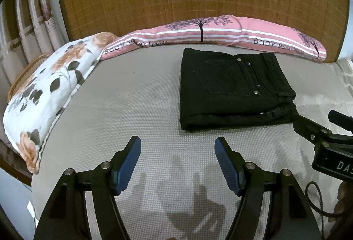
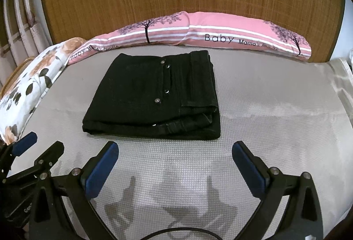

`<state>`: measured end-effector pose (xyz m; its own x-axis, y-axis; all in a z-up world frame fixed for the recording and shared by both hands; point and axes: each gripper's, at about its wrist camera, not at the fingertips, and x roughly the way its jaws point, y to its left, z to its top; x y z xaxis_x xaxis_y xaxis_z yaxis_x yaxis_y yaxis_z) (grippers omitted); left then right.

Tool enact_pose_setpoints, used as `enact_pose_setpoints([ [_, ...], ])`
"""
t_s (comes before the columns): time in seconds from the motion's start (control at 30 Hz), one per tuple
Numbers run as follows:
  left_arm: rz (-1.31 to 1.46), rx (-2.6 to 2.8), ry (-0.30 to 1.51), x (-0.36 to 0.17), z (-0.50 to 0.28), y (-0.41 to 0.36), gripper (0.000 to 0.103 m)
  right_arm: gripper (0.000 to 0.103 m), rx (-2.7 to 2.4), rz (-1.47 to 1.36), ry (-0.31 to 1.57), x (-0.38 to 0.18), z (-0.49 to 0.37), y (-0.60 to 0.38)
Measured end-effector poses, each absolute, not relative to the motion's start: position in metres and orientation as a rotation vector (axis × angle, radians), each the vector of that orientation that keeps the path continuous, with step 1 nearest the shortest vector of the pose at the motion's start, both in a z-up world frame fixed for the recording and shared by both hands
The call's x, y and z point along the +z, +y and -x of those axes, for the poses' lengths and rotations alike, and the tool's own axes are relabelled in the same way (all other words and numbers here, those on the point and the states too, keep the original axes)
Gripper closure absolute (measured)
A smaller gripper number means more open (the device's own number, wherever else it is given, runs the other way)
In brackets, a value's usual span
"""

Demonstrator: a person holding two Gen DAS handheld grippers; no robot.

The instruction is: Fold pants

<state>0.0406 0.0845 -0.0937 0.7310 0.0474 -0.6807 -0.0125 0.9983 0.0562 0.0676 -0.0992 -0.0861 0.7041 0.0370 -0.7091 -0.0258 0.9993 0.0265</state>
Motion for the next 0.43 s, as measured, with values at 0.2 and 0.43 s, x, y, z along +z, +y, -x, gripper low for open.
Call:
enact_pose_setpoints([
  [0.2,-0.059,0.026,0.755,-0.0961,-0.0429,0.0828,0.033,0.001,0.036,-0.021,0.799,-0.0892,-0.0692,-0.1012],
  [0.43,-0.043,0.011,0.772,-0.0997,-0.0466,0.0830,0.033,0.001,0.037,-0.032,0.812,-0.0924,-0.0709,-0.1030],
])
